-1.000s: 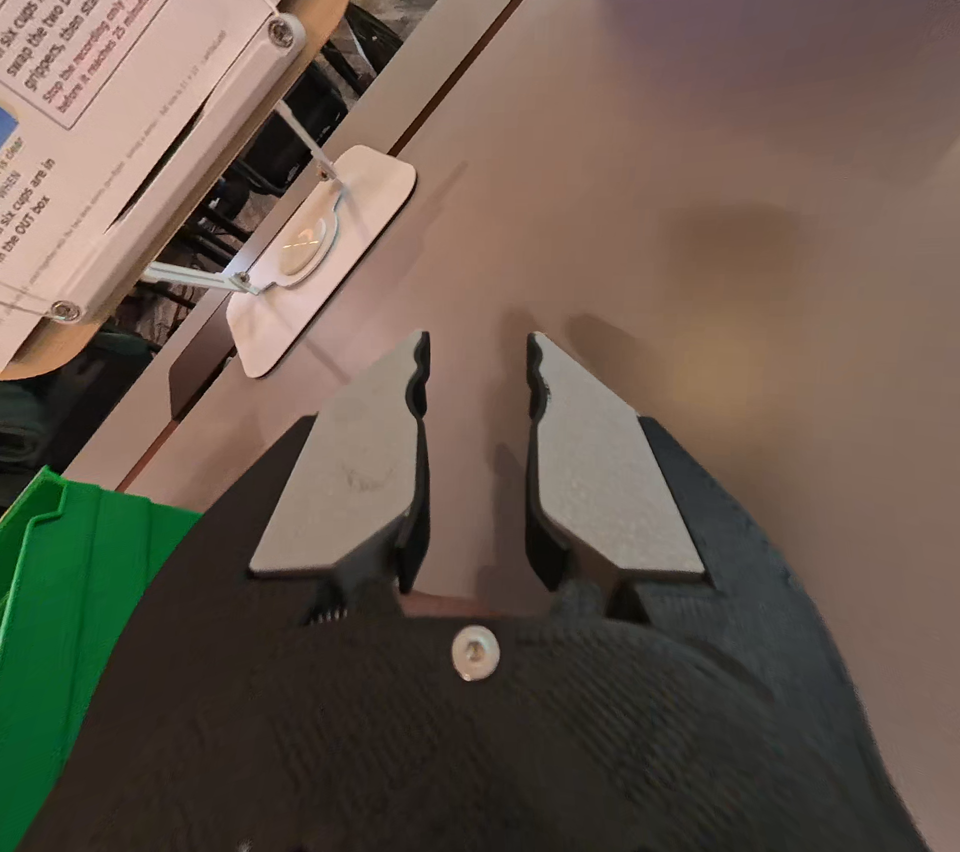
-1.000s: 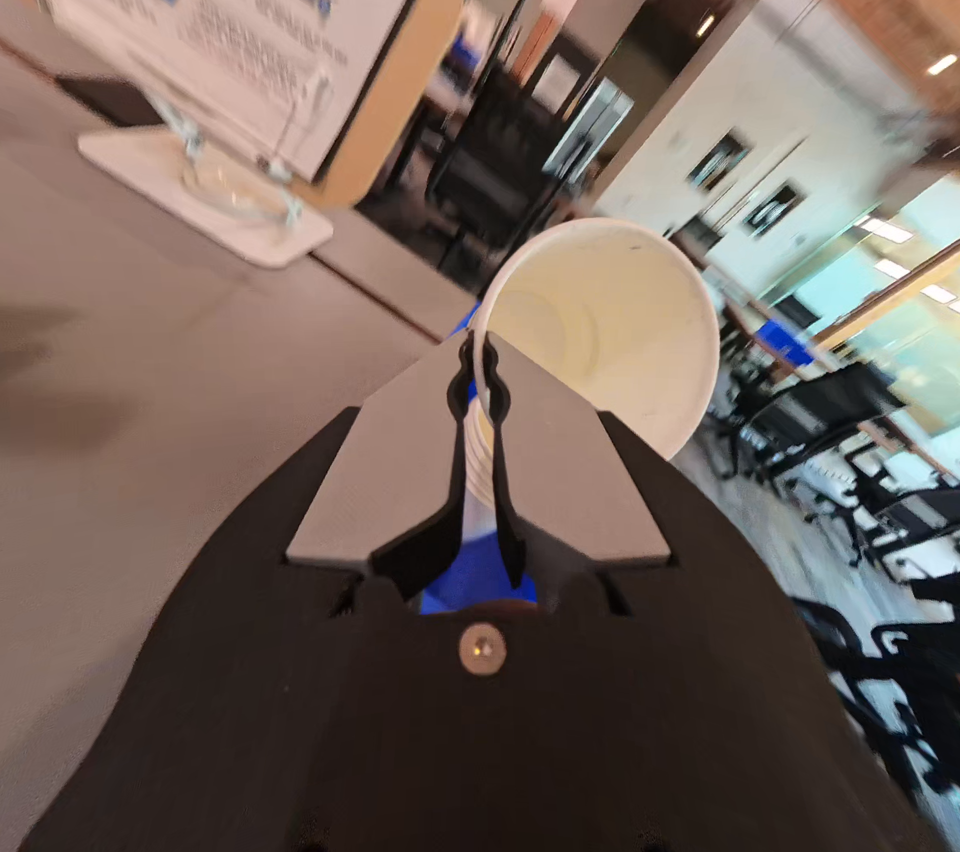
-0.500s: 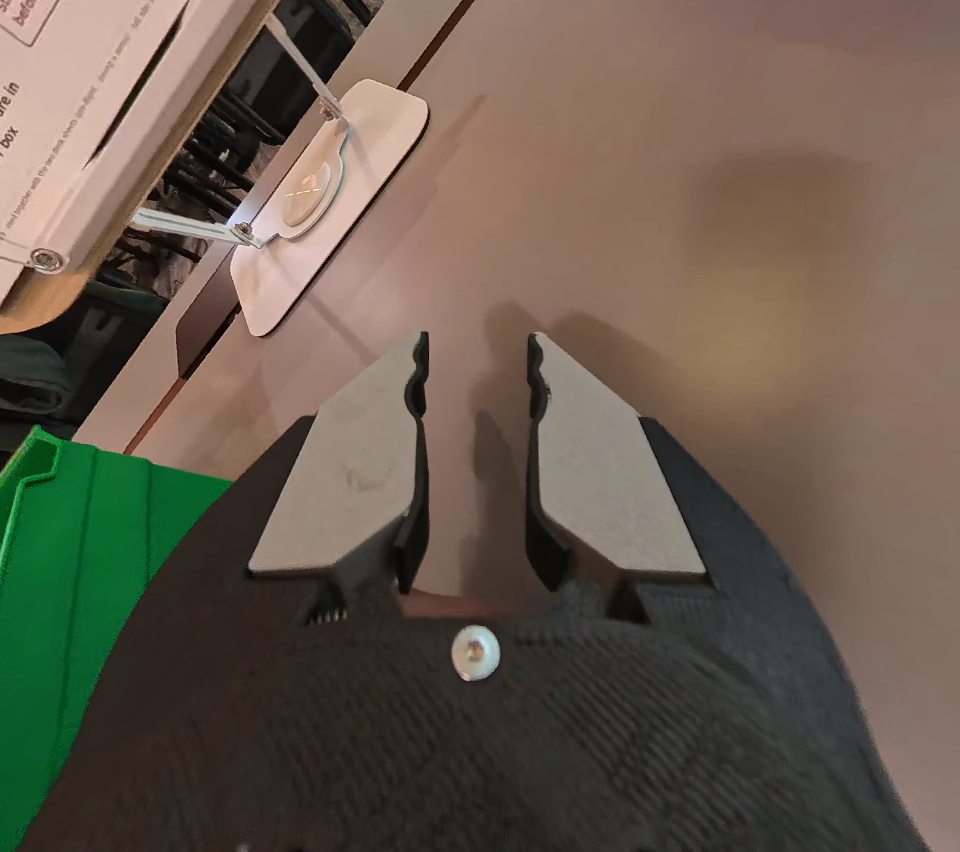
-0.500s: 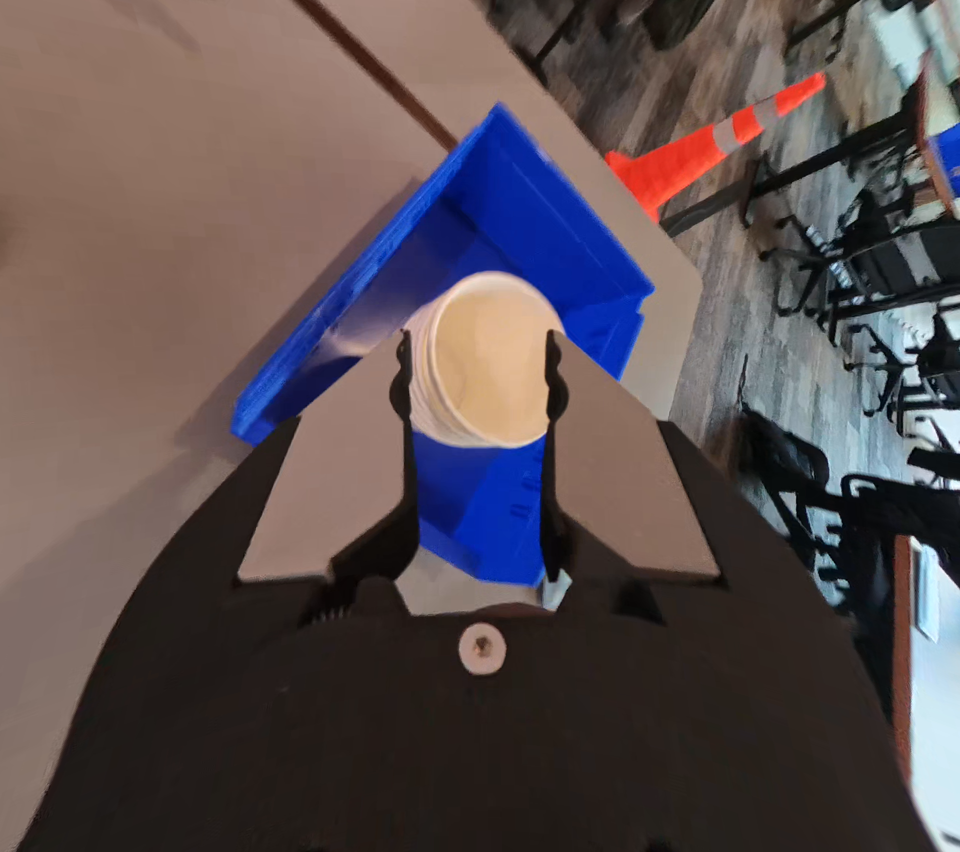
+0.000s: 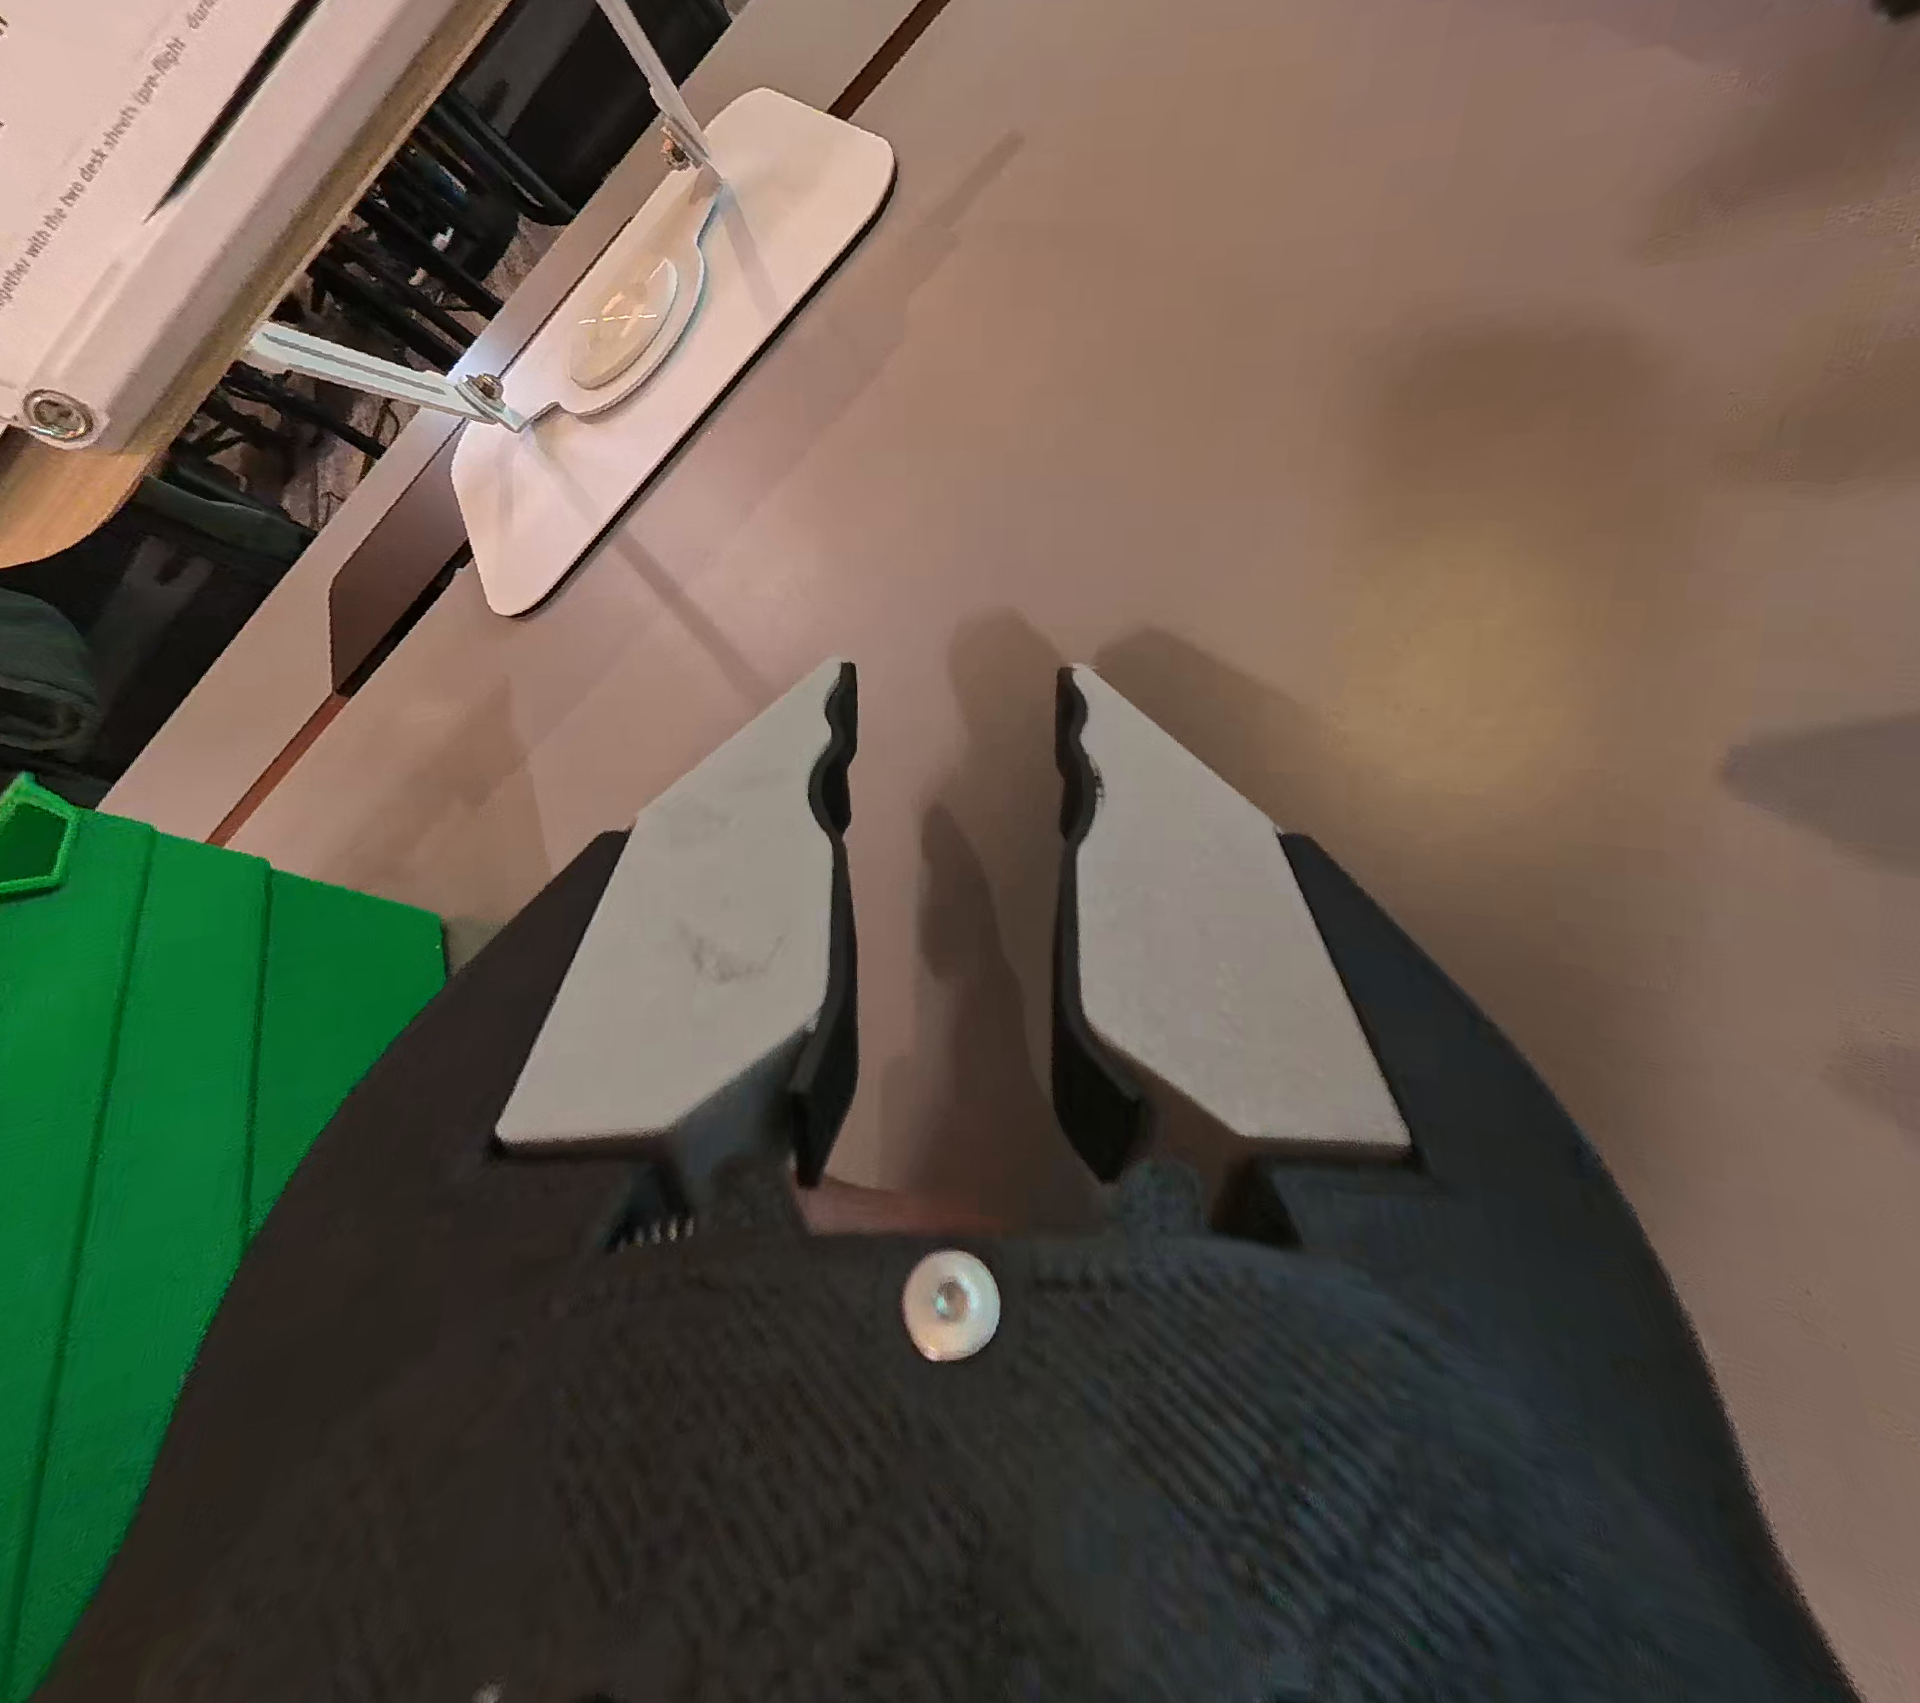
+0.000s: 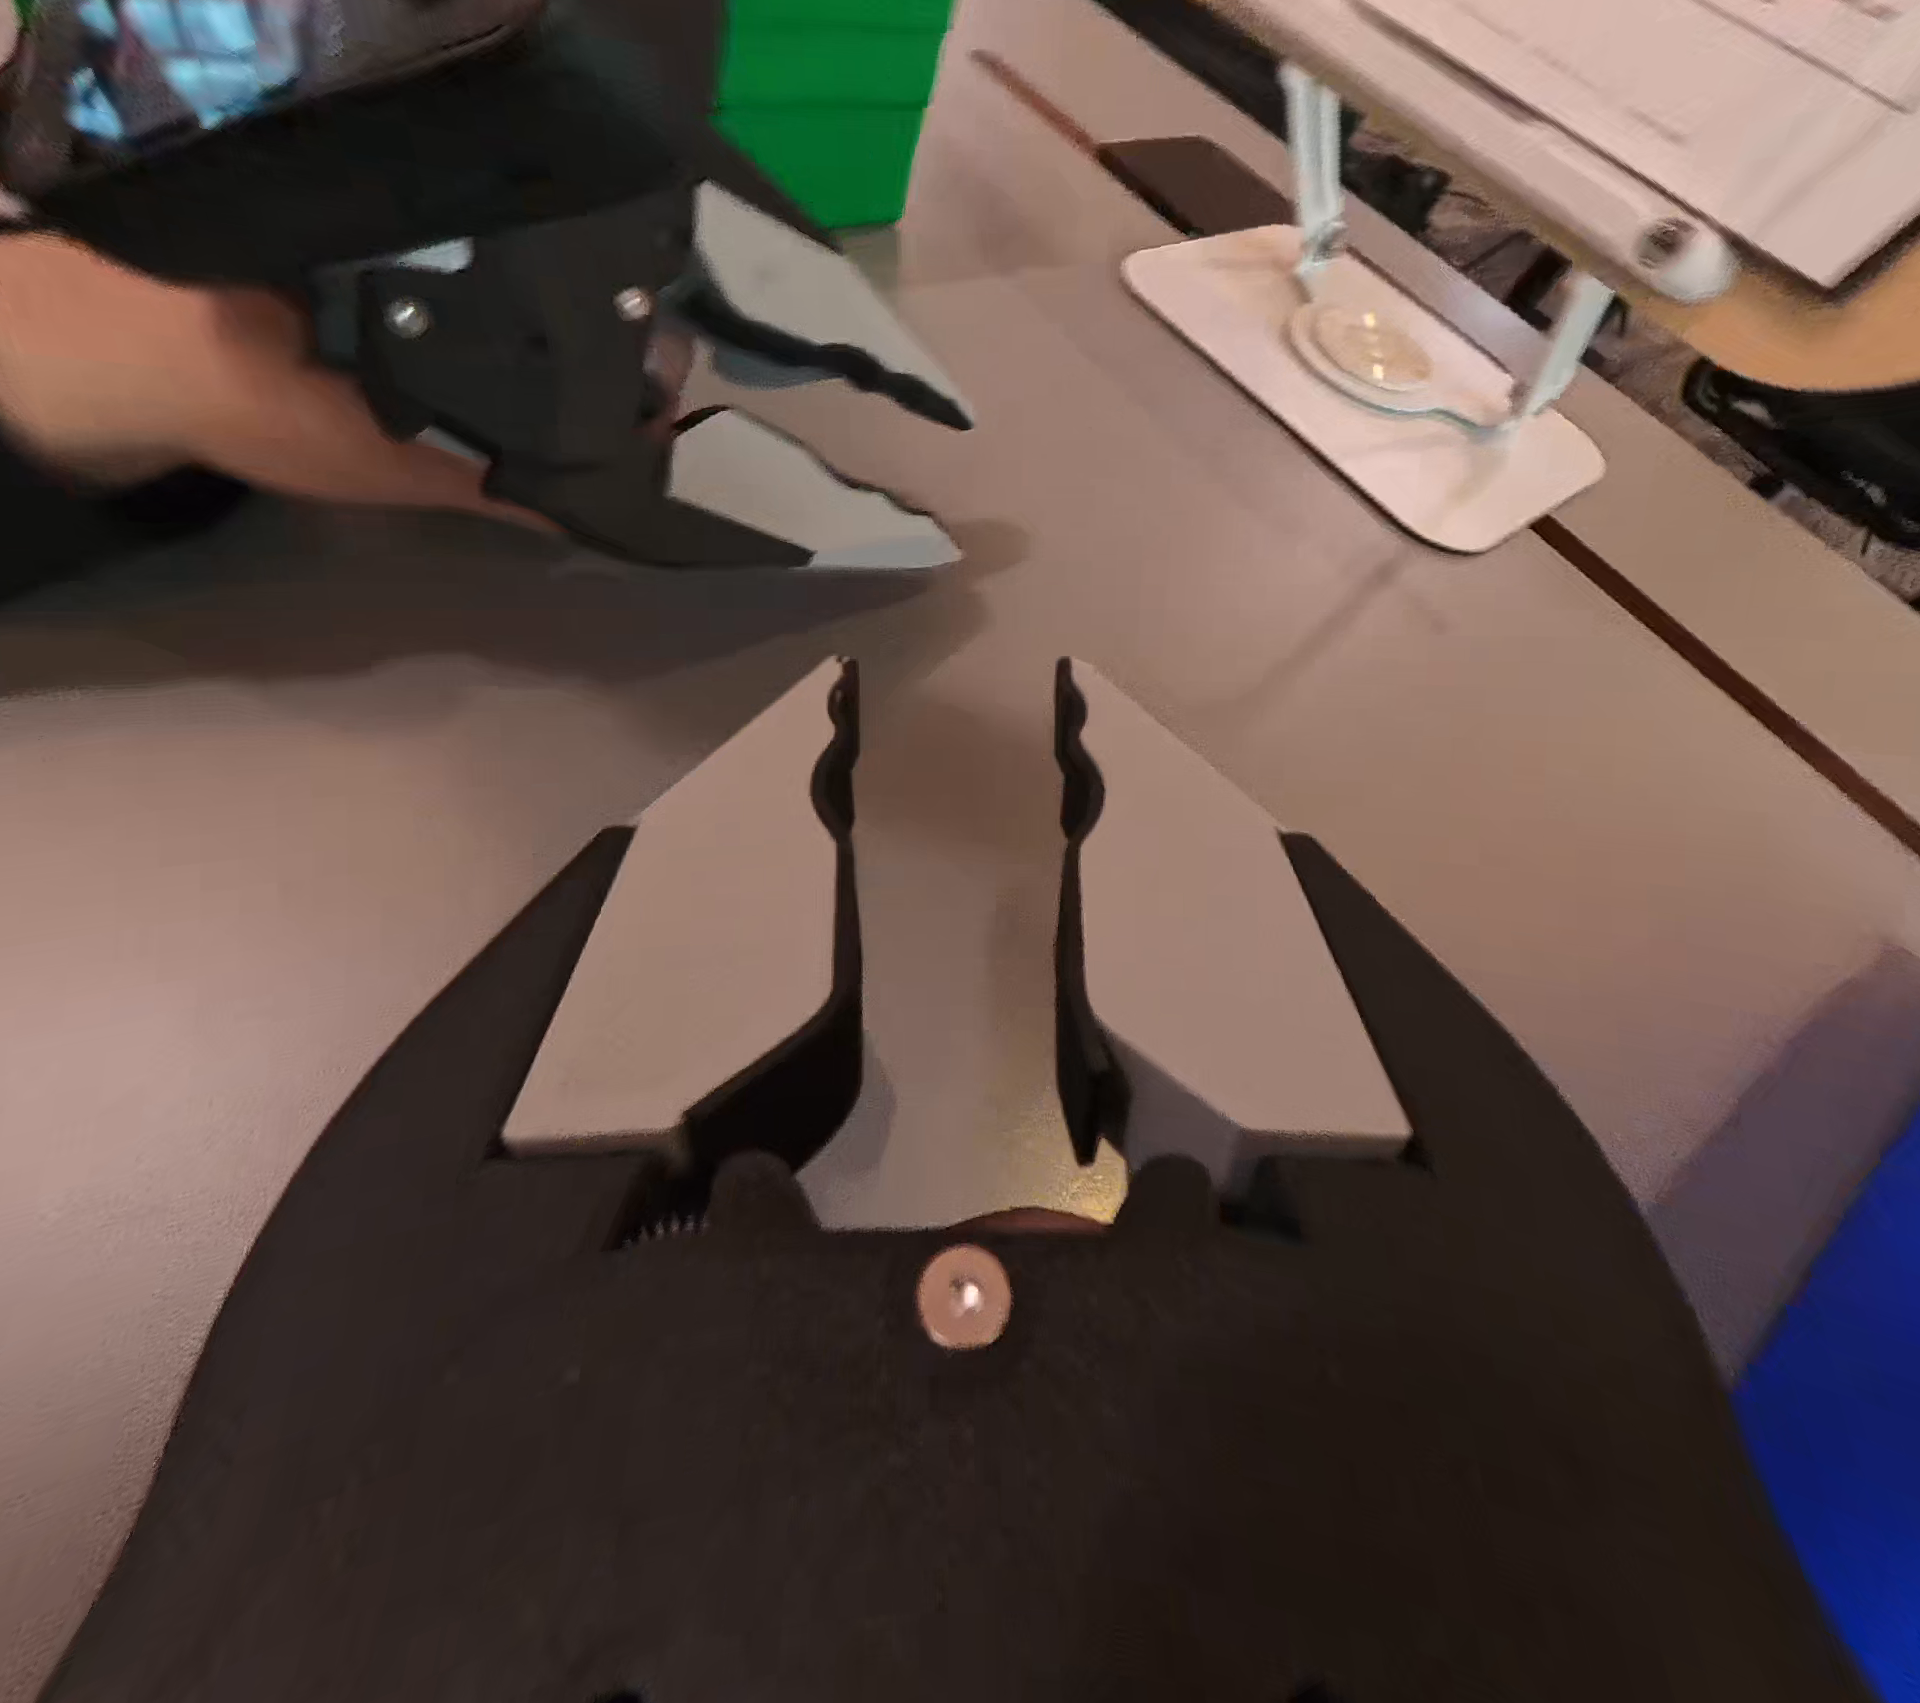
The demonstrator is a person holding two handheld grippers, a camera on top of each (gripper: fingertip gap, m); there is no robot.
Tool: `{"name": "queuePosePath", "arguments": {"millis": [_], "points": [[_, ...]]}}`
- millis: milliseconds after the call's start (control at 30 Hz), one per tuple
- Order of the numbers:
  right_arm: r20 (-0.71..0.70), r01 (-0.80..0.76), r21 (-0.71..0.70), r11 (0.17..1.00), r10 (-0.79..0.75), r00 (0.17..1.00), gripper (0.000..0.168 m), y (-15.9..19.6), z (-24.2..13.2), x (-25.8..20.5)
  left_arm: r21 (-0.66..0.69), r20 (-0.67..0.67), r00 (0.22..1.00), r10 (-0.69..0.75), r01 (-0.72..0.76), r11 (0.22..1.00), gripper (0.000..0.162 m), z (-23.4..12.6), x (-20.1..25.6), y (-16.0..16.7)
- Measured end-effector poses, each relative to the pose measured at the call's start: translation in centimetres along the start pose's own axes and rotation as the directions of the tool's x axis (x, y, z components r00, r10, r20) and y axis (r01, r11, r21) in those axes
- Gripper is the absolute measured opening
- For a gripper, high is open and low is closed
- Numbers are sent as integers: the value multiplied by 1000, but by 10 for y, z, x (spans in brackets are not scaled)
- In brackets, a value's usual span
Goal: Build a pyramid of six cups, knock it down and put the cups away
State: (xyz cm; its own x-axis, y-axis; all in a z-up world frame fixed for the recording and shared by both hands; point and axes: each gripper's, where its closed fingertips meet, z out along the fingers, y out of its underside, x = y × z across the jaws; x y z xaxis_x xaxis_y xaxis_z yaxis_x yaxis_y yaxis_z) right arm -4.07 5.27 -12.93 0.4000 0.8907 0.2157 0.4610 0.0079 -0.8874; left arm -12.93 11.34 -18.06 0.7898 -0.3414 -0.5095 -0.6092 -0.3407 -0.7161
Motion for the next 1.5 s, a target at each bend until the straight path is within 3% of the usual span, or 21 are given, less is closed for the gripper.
{"name": "queuePosePath", "arguments": {"millis": [100,267,767,1000,1367,1500], "points": [[-87,107,30,994,-104,991,27,6,4,0,12,-2,999,-34,34,999,36,0,-3,-2],[-160,151,-161,975,-177,971,37,39,15,19,16,-1,998,-61,61,998,36,-1,-6,-1],[-247,110,-67,992,-123,961,44,27,-2,41,19,16,998,-58,58,998,36,-3,-7,-2],[-147,98,-111,989,-114,983,12,40,2,29,19,25,999,-37,37,999,35,-3,-5,-2],[-207,126,-163,979,-158,965,17,51,2,43,28,48,998,-34,33,999,33,-10,-4,-1],[-222,70,-158,985,-104,969,17,56,-1,55,29,51,998,-36,35,999,33,-13,-3,0]]}}
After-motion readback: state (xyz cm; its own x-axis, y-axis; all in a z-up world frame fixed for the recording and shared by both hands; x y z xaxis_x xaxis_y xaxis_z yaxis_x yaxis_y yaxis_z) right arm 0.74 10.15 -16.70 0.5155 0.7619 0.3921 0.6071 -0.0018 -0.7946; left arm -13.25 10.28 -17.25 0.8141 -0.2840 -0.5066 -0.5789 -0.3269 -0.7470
